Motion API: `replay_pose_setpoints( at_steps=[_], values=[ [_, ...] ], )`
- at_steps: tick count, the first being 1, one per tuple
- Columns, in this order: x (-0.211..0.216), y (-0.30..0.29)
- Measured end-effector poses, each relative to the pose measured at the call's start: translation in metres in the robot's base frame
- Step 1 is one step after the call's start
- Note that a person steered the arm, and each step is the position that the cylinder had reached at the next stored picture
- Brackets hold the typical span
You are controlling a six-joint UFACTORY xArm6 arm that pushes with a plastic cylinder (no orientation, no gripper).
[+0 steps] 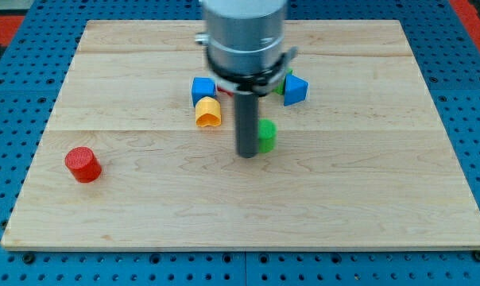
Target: Move the green circle below the blue triangle
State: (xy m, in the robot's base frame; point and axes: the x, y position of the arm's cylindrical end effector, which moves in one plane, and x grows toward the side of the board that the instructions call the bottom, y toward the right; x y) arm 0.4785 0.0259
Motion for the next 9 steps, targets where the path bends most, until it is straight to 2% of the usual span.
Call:
replay_pose_setpoints(
  at_steps=[1, 2, 3, 4, 5, 7, 8, 9],
  values=[
    [-0.004, 0.056],
    [-0.022, 0.081],
    [-0.01, 0.078],
    [0.011, 0.04],
    [-0.004, 0.016],
    [-0.029, 0.031],
    [0.006, 0.062],
    [-0.014, 0.093]
  ],
)
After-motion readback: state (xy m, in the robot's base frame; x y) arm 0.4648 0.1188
